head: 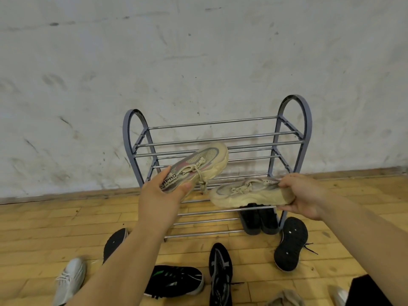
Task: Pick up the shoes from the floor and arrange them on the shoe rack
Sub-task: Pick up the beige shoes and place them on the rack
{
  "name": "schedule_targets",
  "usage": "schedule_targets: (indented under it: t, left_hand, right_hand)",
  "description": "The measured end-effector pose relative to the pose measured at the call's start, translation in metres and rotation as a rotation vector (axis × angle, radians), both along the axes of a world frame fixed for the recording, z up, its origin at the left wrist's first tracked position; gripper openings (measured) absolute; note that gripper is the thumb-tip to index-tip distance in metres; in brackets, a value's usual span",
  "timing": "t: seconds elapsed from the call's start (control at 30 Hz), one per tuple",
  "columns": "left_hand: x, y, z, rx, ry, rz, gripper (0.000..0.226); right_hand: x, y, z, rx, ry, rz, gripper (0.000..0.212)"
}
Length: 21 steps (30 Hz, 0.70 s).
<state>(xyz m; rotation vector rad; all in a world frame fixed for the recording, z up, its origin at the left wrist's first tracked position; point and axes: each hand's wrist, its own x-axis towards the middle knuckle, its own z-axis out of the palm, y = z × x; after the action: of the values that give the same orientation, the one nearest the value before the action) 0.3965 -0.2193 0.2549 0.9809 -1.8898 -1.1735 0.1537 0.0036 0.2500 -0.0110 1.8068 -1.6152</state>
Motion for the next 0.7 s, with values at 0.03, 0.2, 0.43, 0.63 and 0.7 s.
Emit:
schedule_targets:
  t: [0.03,0.2,0.43,0.63,0.7]
  left_hand:
    - [0.001,0.001,-0.001,0.001,-0.007,-0.002,0.081]
    - [0.000,0.003,-0.008,-0.021,-0.036,-0.034,0.077]
    - [-0.010,-0.004,-0.022,-0.006,-0.092,-0.098,0.075]
    - [-0.021,-0.020,-0.039,0.011,-0.160,-0.072,0.081]
    - [-0.023,-0.027,-0.044,0.009,-0.180,-0.073,0.080]
  right_hand:
    - [-0.003,0.000,0.000,-0.033,0.002,-0.021,0.014]
    - [-0.009,-0.010,-0.009,-0.207,-0.010,-0.140,0.015]
    - [-0.018,-0.049,-0.032,-0.323,-0.031,-0.316,0.020]
    - [-0.034,-0.089,-0.045,-0.357,-0.027,-0.412,0.027]
    - [-0.038,-0.099,-0.045,-0.369,-0.048,-0.454,0.022]
